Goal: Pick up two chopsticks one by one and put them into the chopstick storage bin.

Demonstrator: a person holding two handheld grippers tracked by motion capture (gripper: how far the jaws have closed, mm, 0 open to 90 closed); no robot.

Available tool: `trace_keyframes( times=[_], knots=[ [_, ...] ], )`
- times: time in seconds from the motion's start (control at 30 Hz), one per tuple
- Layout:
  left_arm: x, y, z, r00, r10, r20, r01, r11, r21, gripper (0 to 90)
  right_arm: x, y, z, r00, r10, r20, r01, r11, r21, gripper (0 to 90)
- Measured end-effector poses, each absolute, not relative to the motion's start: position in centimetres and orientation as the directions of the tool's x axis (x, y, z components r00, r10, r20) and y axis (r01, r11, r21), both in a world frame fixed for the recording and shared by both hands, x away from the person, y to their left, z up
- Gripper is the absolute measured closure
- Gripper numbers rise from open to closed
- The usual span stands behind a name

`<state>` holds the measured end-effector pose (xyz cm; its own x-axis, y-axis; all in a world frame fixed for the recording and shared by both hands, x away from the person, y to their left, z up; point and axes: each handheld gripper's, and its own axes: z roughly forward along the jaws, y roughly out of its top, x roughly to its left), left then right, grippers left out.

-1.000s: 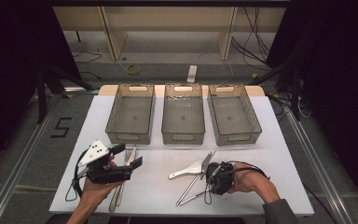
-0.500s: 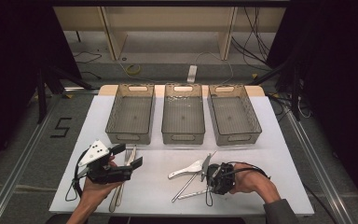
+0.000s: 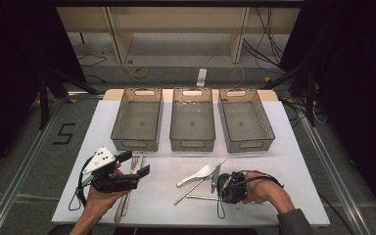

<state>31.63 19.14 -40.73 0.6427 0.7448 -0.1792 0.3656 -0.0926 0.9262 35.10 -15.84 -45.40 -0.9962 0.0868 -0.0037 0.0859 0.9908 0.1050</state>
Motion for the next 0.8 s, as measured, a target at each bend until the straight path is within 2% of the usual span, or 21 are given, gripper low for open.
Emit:
trace_keyframes(
  times=[0.17, 0.4, 0.73, 0.8],
  knots=[
    [31.7, 19.0, -40.8, 0.65, 0.734, -0.197, 0.379, -0.089, 0.921, 15.8, 34.9, -16.0, -45.3, -0.997, 0.071, 0.004, 0.071, 0.993, 0.09, 86.6],
    [31.9, 18.1, -41.0, 0.683, 0.701, -0.205, 0.41, -0.134, 0.902, 15.8, 34.7, -16.1, -43.8, -0.996, 0.076, -0.054, 0.068, 0.988, 0.14, 86.6],
    [32.4, 13.2, -42.2, 0.808, 0.569, -0.156, 0.421, -0.371, 0.828, 18.0, 34.2, -14.6, -41.6, -0.992, 0.035, -0.119, 0.015, 0.986, 0.168, 86.6],
    [32.4, 12.1, -42.5, 0.831, 0.544, -0.118, 0.401, -0.436, 0.806, 18.1, 34.0, -14.1, -41.5, -0.992, 0.014, -0.129, -0.008, 0.985, 0.173, 86.6]
  ],
)
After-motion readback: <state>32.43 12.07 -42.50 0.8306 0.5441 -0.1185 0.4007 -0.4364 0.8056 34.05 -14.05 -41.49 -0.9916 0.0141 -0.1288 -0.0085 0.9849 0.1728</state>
